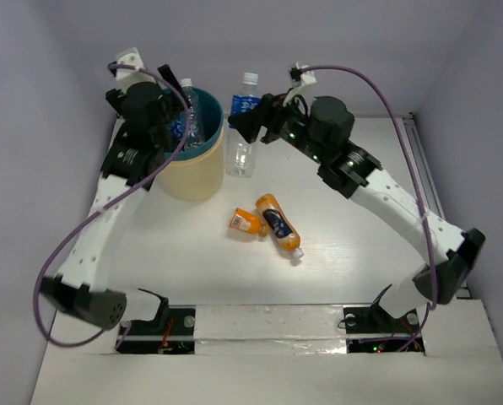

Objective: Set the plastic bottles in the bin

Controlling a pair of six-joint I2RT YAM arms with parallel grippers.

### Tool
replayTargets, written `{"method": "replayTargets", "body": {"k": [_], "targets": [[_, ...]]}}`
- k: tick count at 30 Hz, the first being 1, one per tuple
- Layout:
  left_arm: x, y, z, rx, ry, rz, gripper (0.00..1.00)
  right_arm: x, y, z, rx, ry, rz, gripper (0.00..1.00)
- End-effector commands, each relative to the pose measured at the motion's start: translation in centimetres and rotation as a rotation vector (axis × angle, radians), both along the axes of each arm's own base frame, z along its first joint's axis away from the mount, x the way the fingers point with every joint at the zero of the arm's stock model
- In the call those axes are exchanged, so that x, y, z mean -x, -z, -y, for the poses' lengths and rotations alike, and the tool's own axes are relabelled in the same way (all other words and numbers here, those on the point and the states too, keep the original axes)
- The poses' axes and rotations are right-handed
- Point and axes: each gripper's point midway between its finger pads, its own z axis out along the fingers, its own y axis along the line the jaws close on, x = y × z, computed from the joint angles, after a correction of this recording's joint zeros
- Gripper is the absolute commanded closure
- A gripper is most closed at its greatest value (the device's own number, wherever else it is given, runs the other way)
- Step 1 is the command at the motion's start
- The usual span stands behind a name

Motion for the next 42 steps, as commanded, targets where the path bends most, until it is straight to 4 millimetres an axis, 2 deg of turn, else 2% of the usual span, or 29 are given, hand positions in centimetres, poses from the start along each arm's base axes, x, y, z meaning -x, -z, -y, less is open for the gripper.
{"method": "replayTargets", "body": {"k": [1, 2, 3, 4, 6, 7, 8, 9, 10, 11, 12, 13, 14, 15, 16, 17, 19, 22, 23, 26, 29, 34, 35, 36, 37, 39, 40, 41, 42], "targets": [[6.4, -5.1, 0.9, 0.184, 0.172, 0.164, 0.17, -1.0, -6.3, -1.3, -0.152, 0.016, 0.128, 0.42], [7.0, -3.5, 1.8, 0.195, 0.230, 0.137, 0.23, -2.6, -5.2, -2.7, -0.144, 0.024, 0.114, 0.42], [7.9, -3.5, 1.9, 0.213, 0.253, 0.145, 0.27, -3.2, -5.2, -3.4, -0.155, 0.040, 0.113, 0.42], [10.1, -4.4, 1.6, 0.250, 0.276, 0.186, 0.30, -3.6, -7.5, -3.4, -0.198, 0.054, 0.146, 0.42], [11.5, -2.2, 2.1, 0.270, 0.326, 0.157, 0.41, -5.7, -6.2, -5.6, -0.200, 0.074, 0.128, 0.41], [13.3, -2.7, 1.7, 0.297, 0.341, 0.188, 0.44, -6.7, -6.6, -5.6, -0.225, 0.110, 0.136, 0.41], [13.8, -0.4, 1.8, 0.300, 0.343, 0.139, 0.52, -6.9, -8.5, -5.5, -0.266, 0.123, 0.165, 0.41], [14.3, 0.3, 1.8, 0.313, 0.350, 0.131, 0.55, -8.5, -6.5, -7.3, -0.249, 0.140, 0.138, 0.41], [15.8, 0.3, 1.4, 0.324, 0.355, 0.152, 0.56, -9.0, -6.1, -8.1, -0.244, 0.150, 0.130, 0.40], [16.1, 2.5, 1.4, 0.336, 0.353, 0.105, 0.58, -9.0, -8.7, -7.7, -0.285, 0.166, 0.168, 0.40], [16.5, 3.3, 1.4, 0.346, 0.353, 0.096, 0.59, -10.8, -5.9, -9.7, -0.235, 0.190, 0.150, 0.40], [17.6, 3.4, 1.1, 0.359, 0.361, 0.113, 0.59, -11.0, -5.0, -10.8, -0.206, 0.191, 0.143, 0.40], [17.8, 5.5, 1.4, 0.365, 0.369, 0.070, 0.60, -11.6, -4.8, -11.2, -0.195, 0.203, 0.155, 0.39], [18.1, 6.2, 1.5, 0.385, 0.373, 0.063, 0.60, -11.2, -6.3, -11.4, -0.221, 0.206, 0.186, 0.39], [18.8, 6.5, 1.4, 0.394, 0.378, 0.068, 0.60, -12.1, -3.7, -13.1, -0.171, 0.208, 0.178, 0.38], [18.9, 7.9, 1.5, 0.405, 0.379, 0.038, 0.60, -12.3, -3.4, -13.3, -0.164, 0.208, 0.187, 0.38], [19.4, 8.6, 1.8, 0.420, 0.396, 0.031, 0.59, -12.5, -1.9, -14.5, -0.140, 0.201, 0.199, 0.38], [19.7, 10.3, 2.3, 0.439, 0.416, -0.008, 0.56, -11.4, -0.4, -16.5, -0.075, 0.177, 0.241, 0.27], [19.8, 11.3, 2.6, 0.443, 0.428, -0.034, 0.53, -11.2, 0.5, -17.2, -0.047, 0.172, 0.245, 0.18], [20.1, 12.6, 3.5, 0.473, 0.465, -0.068, 0.37, -11.1, 1.1, -17.4, 0.000, 0.161, 0.255, 0.01], [20.4, 13.7, 4.2, 0.503, 0.492, -0.090, 0.20, -10.0, -0.9, -16.7, -0.026, 0.139, 0.279, 0.00], [20.3, 16.6, 6.0, 0.553, 0.552, -0.176, 0.14, -7.0, -7.7, -13.3, -0.083, 0.130, 0.338, 0.00], [20.4, 17.9, 6.5, 0.571, 0.564, -0.208, 0.14, -6.6, -8.5, -12.6, -0.085, 0.137, 0.341, 0.00], [20.2, 18.1, 6.9, 0.581, 0.579, -0.202, 0.14, -6.7, -7.6, -12.5, -0.056, 0.142, 0.324, 0.00], [20.0, 18.8, 7.2, 0.590, 0.583, -0.223, 0.14, -5.4, -10.1, -10.2, -0.081, 0.166, 0.345, 0.00], [20.3, 20.1, 9.0, 0.627, 0.632, -0.257, 0.15, -4.5, -10.4, -8.3, -0.073, 0.188, 0.336, 0.11], [20.4, 20.8, 9.6, 0.635, 0.641, -0.279, 0.15, -5.0, -6.5, -8.4, -0.009, 0.200, 0.289, 0.23], [20.3, 21.3, 10.0, 0.640, 0.626, -0.282, 0.16, -2.8, -9.2, -5.4, -0.055, 0.213, 0.313, 0.40], [21.1, 21.9, 11.8, 0.666, 0.672, -0.306, 0.16, -2.2, -8.4, -4.4, -0.044, 0.217, 0.305, 0.69]]}}
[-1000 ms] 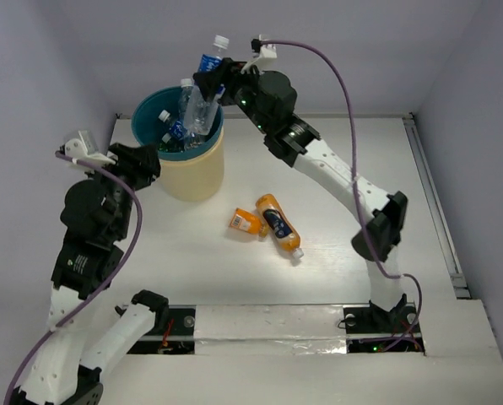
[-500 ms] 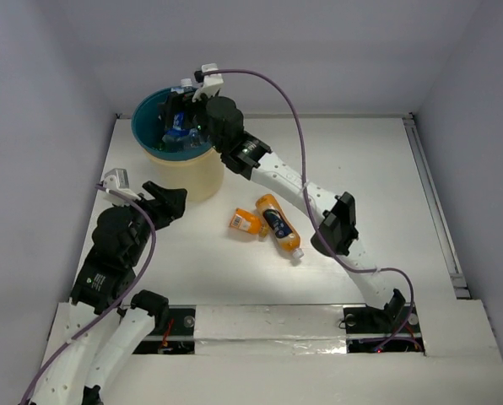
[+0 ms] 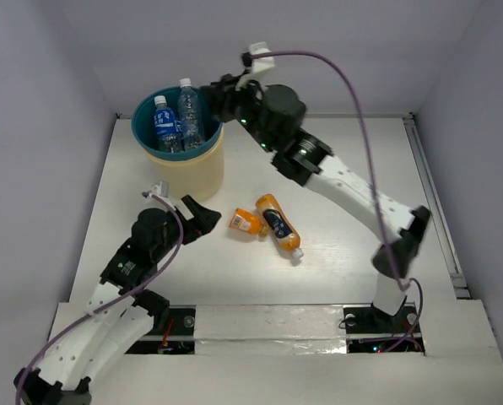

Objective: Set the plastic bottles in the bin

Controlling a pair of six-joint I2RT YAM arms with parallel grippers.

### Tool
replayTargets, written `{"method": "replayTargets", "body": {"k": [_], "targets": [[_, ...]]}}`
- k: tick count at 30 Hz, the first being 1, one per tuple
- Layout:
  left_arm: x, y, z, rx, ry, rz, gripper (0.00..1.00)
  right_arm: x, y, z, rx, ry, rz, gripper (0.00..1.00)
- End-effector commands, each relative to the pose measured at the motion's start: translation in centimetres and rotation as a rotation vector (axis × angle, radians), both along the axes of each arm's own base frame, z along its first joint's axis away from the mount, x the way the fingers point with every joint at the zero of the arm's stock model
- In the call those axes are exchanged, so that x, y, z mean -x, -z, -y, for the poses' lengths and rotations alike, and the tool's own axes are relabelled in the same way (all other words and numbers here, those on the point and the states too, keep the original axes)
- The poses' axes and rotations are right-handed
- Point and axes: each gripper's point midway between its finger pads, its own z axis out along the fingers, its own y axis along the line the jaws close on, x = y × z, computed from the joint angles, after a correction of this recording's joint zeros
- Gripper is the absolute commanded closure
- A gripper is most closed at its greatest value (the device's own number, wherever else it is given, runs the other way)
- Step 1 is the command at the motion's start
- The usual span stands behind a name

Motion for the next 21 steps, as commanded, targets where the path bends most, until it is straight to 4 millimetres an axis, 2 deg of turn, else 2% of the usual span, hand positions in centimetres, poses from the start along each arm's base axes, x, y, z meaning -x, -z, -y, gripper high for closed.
{"method": "replayTargets", "body": {"k": [1, 2, 3, 4, 5, 6, 7, 8, 9, 11, 12, 15, 16, 21], "targets": [[0.6, -0.1, 4.4, 0.103, 0.088, -0.003, 0.16, 2.7, 0.4, 5.6, -0.029, 0.071, 0.010, 0.85], [0.2, 0.4, 4.7, 0.097, 0.057, 0.001, 0.16, 4.7, -1.2, 8.4, -0.062, 0.075, 0.021, 0.99], [0.4, 1.0, 5.5, 0.097, 0.065, -0.014, 0.16, 5.3, 0.1, 9.3, -0.049, 0.079, -0.001, 1.00], [1.1, 2.3, 7.0, 0.089, 0.091, -0.063, 0.15, 6.0, 1.7, 9.9, -0.041, 0.070, -0.040, 1.00], [0.8, 2.5, 7.7, 0.094, 0.085, -0.061, 0.14, 6.4, 6.3, 10.2, 0.026, 0.065, -0.106, 0.99], [0.9, 3.0, 8.2, 0.092, 0.085, -0.075, 0.13, 7.9, 5.9, 11.9, 0.007, 0.057, -0.107, 0.96], [0.7, 4.1, 8.5, 0.079, 0.064, -0.108, 0.12, 8.6, 7.7, 12.5, 0.016, 0.049, -0.154, 0.94], [0.4, 4.5, 8.4, 0.067, 0.036, -0.112, 0.09, 9.1, 11.8, 13.0, 0.073, 0.051, -0.215, 0.91], [0.0, 4.5, 8.5, 0.079, 0.020, -0.107, 0.07, 10.1, 11.9, 14.2, 0.064, 0.047, -0.221, 0.82], [-0.6, 5.2, 8.3, 0.090, -0.033, -0.125, 0.01, 10.8, 15.3, 15.9, 0.100, 0.078, -0.303, 0.65], [-0.7, 5.5, 8.2, 0.095, -0.049, -0.129, 0.01, 11.2, 18.3, 16.5, 0.143, 0.086, -0.347, 0.40], [-0.9, 6.4, 8.0, 0.112, -0.092, -0.143, 0.01, 11.8, 21.3, 18.8, 0.164, 0.110, -0.429, 0.11], [-1.0, 7.0, 7.8, 0.105, -0.109, -0.152, 0.01, 12.3, 23.2, 18.8, 0.186, 0.080, -0.467, 0.08], [-2.1, 7.9, 8.9, 0.113, -0.128, -0.169, 0.01, 11.9, 27.5, 18.8, 0.242, 0.070, -0.555, 0.02]]}}
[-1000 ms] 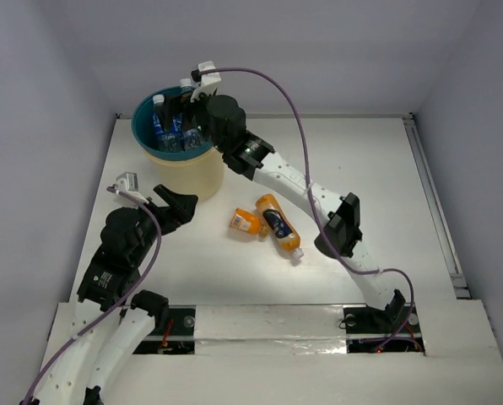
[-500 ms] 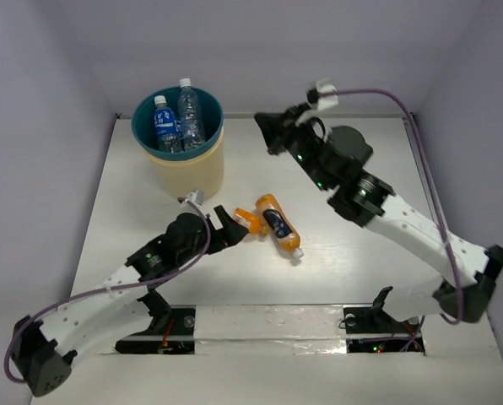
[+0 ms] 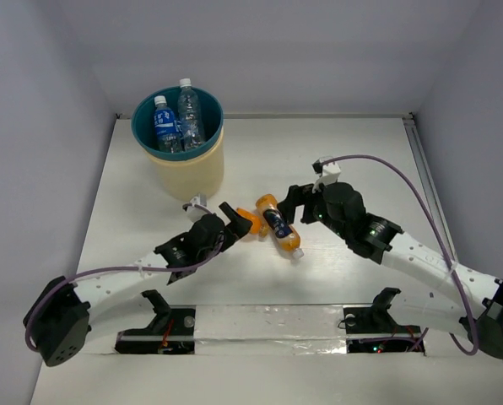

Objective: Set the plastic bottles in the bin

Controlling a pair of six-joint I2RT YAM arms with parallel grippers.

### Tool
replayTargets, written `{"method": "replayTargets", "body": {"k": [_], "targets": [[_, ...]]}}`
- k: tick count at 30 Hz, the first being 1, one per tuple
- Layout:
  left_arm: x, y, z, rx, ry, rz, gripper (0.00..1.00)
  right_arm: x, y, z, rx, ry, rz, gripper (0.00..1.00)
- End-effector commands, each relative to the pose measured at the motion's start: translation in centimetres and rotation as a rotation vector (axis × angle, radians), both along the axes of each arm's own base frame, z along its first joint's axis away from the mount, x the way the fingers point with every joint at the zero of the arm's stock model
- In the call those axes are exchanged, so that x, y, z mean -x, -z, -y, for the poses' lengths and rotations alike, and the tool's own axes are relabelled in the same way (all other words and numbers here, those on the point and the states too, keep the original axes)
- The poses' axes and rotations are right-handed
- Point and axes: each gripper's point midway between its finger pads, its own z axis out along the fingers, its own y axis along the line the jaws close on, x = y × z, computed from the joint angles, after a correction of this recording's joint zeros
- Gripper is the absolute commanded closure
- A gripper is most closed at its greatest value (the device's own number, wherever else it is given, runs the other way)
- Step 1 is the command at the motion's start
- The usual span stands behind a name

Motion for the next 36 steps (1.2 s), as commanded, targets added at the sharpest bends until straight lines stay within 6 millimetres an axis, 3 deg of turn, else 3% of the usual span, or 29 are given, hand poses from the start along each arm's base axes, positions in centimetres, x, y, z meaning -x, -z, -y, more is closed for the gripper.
{"method": "replayTargets", "body": {"k": [1, 21, 26, 28, 32, 33, 36], "targets": [[-1.5, -0.2, 1.0, 0.042, -0.052, 0.015, 0.01, -0.2, 0.7, -0.6, -0.026, -0.017, -0.040, 0.02], [-6.5, 1.7, 0.7, -0.079, -0.228, 0.085, 0.03, -2.0, 8.3, -1.6, 0.079, -0.045, -0.197, 0.00], [-7.7, 3.0, 0.3, -0.090, -0.248, 0.076, 0.17, -3.4, 8.3, -2.1, 0.088, -0.041, -0.207, 0.00], [-8.1, 3.3, 0.4, -0.088, -0.250, 0.073, 0.24, -4.0, 9.2, -2.0, 0.103, -0.033, -0.224, 0.00], [-8.4, 3.6, 0.1, -0.092, -0.261, 0.073, 0.47, -5.1, 10.3, -2.2, 0.123, -0.037, -0.254, 0.00], [-8.2, 3.7, -0.1, -0.102, -0.256, 0.076, 0.57, -5.2, 10.4, -2.3, 0.131, -0.037, -0.259, 0.00], [-7.7, 3.1, -1.0, -0.134, -0.245, 0.093, 0.68, -6.2, 10.9, -2.5, 0.160, -0.036, -0.272, 0.00]]}}
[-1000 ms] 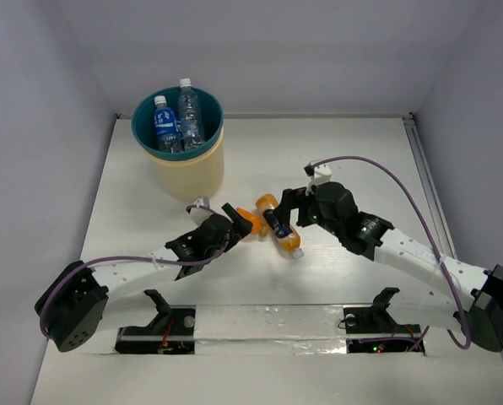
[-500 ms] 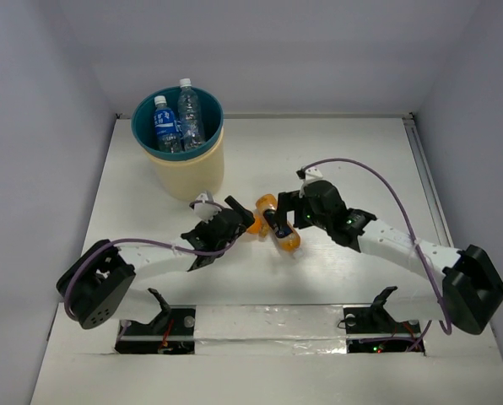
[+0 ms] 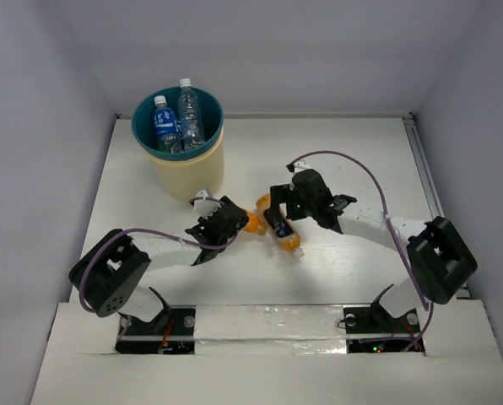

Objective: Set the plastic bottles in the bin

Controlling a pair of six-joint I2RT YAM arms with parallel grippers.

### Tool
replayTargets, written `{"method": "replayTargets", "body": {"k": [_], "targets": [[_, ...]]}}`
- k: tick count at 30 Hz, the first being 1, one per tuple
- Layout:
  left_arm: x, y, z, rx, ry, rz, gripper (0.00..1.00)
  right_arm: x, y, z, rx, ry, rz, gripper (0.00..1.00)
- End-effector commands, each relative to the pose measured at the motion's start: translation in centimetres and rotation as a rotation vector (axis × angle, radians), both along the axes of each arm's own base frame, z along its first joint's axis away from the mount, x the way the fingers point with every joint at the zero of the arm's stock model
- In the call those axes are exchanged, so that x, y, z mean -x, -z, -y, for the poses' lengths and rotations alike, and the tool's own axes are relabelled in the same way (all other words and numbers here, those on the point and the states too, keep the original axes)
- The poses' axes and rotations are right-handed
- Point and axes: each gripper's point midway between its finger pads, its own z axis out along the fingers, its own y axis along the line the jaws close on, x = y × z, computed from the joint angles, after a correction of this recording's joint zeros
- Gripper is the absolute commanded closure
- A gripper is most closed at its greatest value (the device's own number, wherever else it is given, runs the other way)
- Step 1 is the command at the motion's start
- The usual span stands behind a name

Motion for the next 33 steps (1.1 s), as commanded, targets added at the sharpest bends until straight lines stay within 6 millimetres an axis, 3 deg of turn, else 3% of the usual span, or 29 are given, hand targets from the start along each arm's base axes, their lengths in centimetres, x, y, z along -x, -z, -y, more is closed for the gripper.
{"method": "replayTargets", "body": {"k": [1, 3, 4, 5, 6, 7, 8, 9, 14, 16, 17, 18, 20, 21, 23, 24, 25, 26, 27, 28, 29, 30, 31, 33], "targets": [[-0.5, -3.4, -0.6, 0.006, -0.002, 0.091, 0.69, -2.0, -2.1, -1.3, -0.016, -0.027, 0.048, 0.00], [0.1, -4.0, -1.6, -0.023, 0.002, 0.098, 0.72, -2.4, -1.1, -1.4, 0.008, -0.022, 0.031, 0.00], [0.3, -5.4, -1.9, -0.020, 0.013, 0.128, 0.72, -2.8, -1.0, -1.2, 0.017, -0.014, 0.027, 0.00], [0.6, -5.9, -2.2, -0.028, 0.017, 0.138, 0.73, -3.3, -1.4, -1.5, 0.016, -0.019, 0.034, 0.00], [1.2, -5.7, -2.9, -0.057, 0.023, 0.120, 0.73, -3.5, -0.7, -1.7, 0.032, -0.026, 0.018, 0.00], [1.4, -7.2, -3.2, -0.050, 0.031, 0.149, 0.73, -3.4, -0.2, -1.7, 0.054, -0.039, 0.001, 0.00], [1.7, -7.7, -3.6, -0.058, 0.036, 0.154, 0.73, -3.7, -0.5, -2.4, 0.043, -0.059, 0.000, 0.00], [2.2, -7.9, -4.1, -0.083, 0.045, 0.142, 0.73, -3.7, 0.3, -2.6, 0.053, -0.073, -0.019, 0.00], [4.1, -13.0, -6.7, -0.142, 0.074, 0.206, 0.72, -3.4, 1.5, -3.7, 0.048, -0.132, -0.057, 0.00], [4.1, -17.8, -7.6, -0.132, 0.063, 0.287, 0.71, -3.3, 2.5, -4.2, 0.048, -0.156, -0.084, 0.00], [4.2, -19.1, -7.9, -0.153, 0.071, 0.303, 0.71, -3.1, 2.8, -4.3, 0.048, -0.166, -0.093, 0.00], [4.0, -22.1, -8.5, -0.201, 0.077, 0.324, 0.70, -3.1, 3.4, -4.3, 0.052, -0.167, -0.106, 0.00], [3.8, -25.2, -9.5, -0.262, 0.055, 0.341, 0.69, -2.8, 3.9, -4.5, 0.046, -0.180, -0.119, 0.01], [4.0, -28.8, -10.3, -0.297, 0.051, 0.385, 0.69, -2.8, 4.1, -4.5, 0.046, -0.181, -0.125, 0.06], [2.9, -31.2, -11.3, -0.372, 0.006, 0.392, 0.69, -2.7, 4.3, -4.6, 0.040, -0.185, -0.129, 0.12], [2.6, -32.5, -12.2, -0.405, -0.019, 0.392, 0.69, -2.7, 4.2, -4.8, 0.032, -0.188, -0.127, 0.20], [1.6, -35.2, -13.2, -0.443, -0.055, 0.411, 0.68, -2.7, 4.0, -4.8, 0.029, -0.185, -0.124, 0.26], [1.0, -36.1, -13.5, -0.459, -0.055, 0.413, 0.68, -2.6, 3.9, -4.8, 0.020, -0.184, -0.120, 0.30], [0.5, -38.4, -14.2, -0.460, -0.082, 0.443, 0.68, -2.7, 3.4, -4.9, 0.011, -0.185, -0.111, 0.35], [-1.1, -38.0, -14.3, -0.523, -0.072, 0.413, 0.68, -2.7, 3.1, -5.0, 0.004, -0.187, -0.103, 0.37], [-2.3, -38.1, -15.6, -0.550, -0.102, 0.390, 0.68, -2.6, 3.0, -4.9, 0.001, -0.187, -0.099, 0.38], [-2.7, -39.2, -16.3, -0.567, -0.131, 0.388, 0.68, -2.6, 2.2, -4.9, -0.011, -0.187, -0.082, 0.41], [-4.4, -38.1, -16.5, -0.611, -0.144, 0.339, 0.68, -2.6, 1.9, -4.9, -0.018, -0.189, -0.074, 0.42], [-5.4, -38.4, -18.5, -0.675, -0.216, 0.304, 0.68, -2.4, 1.3, -5.0, -0.037, -0.195, -0.057, 0.44]]}}
